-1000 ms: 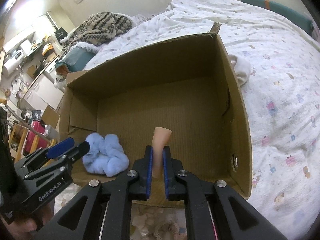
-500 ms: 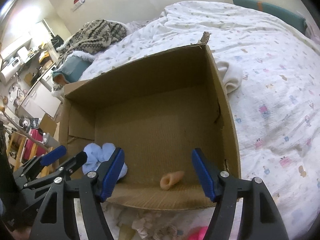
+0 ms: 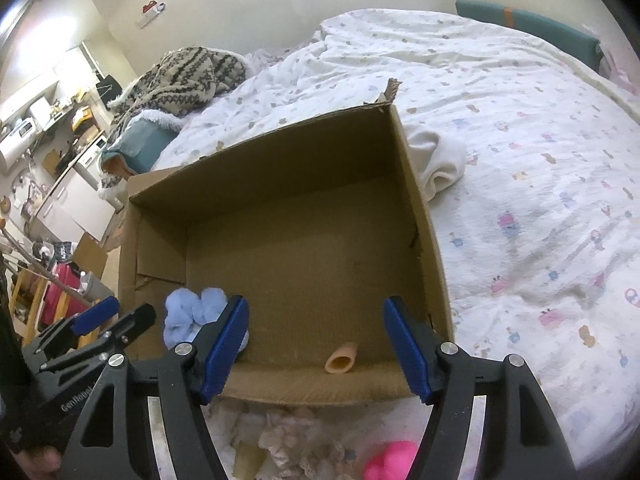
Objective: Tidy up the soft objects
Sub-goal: 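Lift both open tools out of the box back toward the items, then grasp the clear plastic bag with left tool while right tool grasps pink rubber toy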
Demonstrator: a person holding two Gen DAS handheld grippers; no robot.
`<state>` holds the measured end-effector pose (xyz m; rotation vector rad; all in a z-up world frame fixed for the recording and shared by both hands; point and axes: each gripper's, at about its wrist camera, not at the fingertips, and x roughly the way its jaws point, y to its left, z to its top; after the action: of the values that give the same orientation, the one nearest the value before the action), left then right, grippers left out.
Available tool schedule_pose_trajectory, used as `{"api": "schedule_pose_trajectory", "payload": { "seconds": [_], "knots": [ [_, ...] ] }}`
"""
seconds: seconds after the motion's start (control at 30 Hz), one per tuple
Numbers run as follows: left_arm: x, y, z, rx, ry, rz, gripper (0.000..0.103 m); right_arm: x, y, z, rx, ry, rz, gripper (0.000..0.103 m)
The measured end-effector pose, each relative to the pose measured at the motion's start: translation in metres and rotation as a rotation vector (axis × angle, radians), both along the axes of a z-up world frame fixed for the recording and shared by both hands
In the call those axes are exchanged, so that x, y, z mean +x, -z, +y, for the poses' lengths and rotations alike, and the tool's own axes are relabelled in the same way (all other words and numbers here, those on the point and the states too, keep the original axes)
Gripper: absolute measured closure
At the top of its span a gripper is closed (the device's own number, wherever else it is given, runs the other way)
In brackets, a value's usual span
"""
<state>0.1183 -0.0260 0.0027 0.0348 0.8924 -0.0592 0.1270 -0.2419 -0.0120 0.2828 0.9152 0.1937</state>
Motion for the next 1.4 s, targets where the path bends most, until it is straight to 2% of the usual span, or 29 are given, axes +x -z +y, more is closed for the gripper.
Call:
{"api": "schedule_pose_trajectory", "payload": {
  "seconds": [0.47,0.8,1.4],
  "knots": [
    [-0.036,-0.015,0.02,-0.026,-0.05,-0.005,0.04,-0.035,-0.016,-0.007,-0.052,0.023,-0.023,0.03],
    [-0.056,-0.015,0.028,-0.046,-0.074,0.011,0.04,-0.058,-0.02,-0.015,-0.044,0.041,-0.012,0.029],
    [-0.076,-0.003,0.038,-0.085,-0.11,0.078,0.04,-0.076,-0.006,-0.019,0.01,0.067,0.076,0.029]
  ]
}}
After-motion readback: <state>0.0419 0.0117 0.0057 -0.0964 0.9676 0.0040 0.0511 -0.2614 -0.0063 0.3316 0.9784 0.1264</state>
